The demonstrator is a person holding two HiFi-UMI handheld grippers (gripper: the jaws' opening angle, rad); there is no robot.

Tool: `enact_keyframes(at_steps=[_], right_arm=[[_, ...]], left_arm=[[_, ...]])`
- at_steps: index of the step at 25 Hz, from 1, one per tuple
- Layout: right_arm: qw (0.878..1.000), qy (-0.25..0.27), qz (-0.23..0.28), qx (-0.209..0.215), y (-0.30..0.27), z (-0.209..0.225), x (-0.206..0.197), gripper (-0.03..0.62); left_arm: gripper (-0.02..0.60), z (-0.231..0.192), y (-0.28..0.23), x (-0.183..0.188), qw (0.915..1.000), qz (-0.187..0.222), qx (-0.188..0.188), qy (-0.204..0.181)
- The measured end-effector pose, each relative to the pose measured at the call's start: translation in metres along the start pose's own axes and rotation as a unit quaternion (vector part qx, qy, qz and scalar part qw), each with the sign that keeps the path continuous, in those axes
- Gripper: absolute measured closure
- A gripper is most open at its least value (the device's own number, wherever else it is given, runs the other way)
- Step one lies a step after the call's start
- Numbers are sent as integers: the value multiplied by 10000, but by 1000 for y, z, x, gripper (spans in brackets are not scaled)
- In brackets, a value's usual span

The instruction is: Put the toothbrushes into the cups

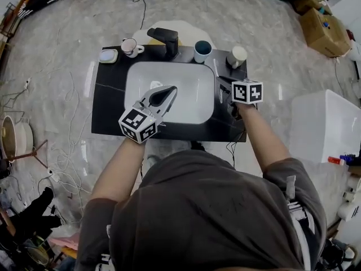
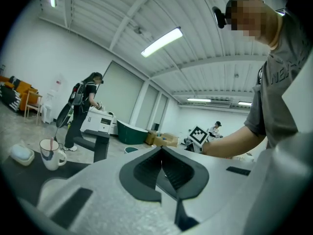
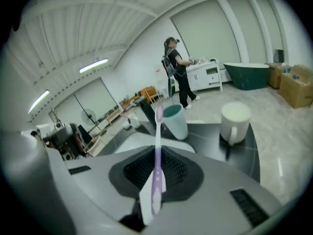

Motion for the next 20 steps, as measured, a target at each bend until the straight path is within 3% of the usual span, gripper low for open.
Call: enact_keyframes(at_steps=[5, 9, 14, 20], right_arm=[[9905, 238, 1299, 382, 5, -22, 83, 563], [9782, 487, 1977, 408, 0, -26, 134, 563], [9670, 660, 2437, 352, -23, -16, 171, 563], [9648, 808, 2496, 196, -65, 7, 174, 563]], left_arm=[[575, -18, 8, 22, 9999, 70, 115, -104], [575, -31, 8, 36, 9996, 87, 172, -184], [575, -46, -5, 39, 9997, 51, 197, -167], [575, -57, -23, 27, 9998, -8, 178, -1]])
Point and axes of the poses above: the fingertips, and each gripper's own axes: y backward along the fingers, z to its right, x out of its top, the point moved 6 cm from there along y, backward along the fingers, and after that the axes turned 5 degrees about y, right-handed, at the moved point
